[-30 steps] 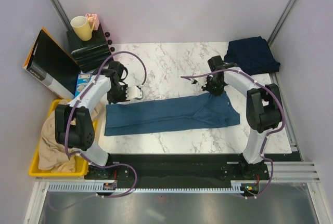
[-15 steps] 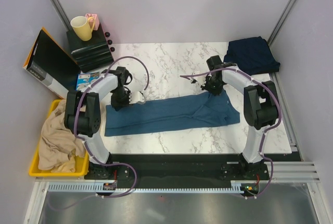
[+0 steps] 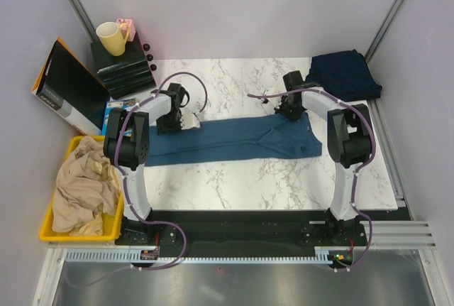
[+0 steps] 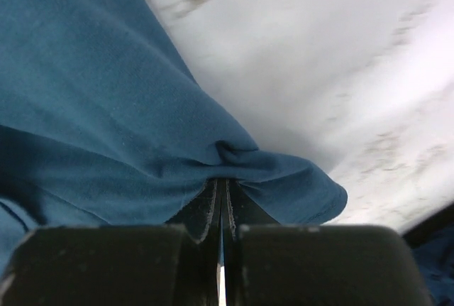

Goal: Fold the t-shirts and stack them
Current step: Fold the tshirt

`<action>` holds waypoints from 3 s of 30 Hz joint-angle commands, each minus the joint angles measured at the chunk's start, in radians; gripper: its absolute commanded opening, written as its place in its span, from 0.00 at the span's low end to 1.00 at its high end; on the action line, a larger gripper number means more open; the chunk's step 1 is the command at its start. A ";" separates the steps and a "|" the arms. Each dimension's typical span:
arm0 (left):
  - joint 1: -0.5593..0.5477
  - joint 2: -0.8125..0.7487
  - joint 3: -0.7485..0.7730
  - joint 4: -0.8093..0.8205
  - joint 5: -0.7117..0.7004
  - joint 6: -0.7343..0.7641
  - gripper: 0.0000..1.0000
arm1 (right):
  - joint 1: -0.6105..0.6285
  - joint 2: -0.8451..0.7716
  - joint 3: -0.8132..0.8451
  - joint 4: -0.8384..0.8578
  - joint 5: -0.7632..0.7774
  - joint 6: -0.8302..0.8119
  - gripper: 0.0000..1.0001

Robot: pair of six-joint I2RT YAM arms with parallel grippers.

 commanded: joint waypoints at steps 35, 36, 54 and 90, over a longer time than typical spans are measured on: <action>-0.069 -0.198 -0.045 0.279 -0.109 -0.123 0.72 | -0.055 0.148 0.451 -0.425 -0.332 -0.040 0.53; -0.069 -0.200 -0.052 0.281 -0.111 -0.125 0.73 | -0.052 0.165 0.473 -0.432 -0.337 -0.038 0.53; -0.072 -0.197 -0.088 0.273 -0.137 -0.148 0.73 | -0.010 0.260 0.570 -0.441 -0.371 -0.054 0.27; -0.096 -0.140 -0.052 0.275 -0.098 -0.163 0.74 | 0.132 -0.090 0.212 -0.613 -0.349 -0.113 0.41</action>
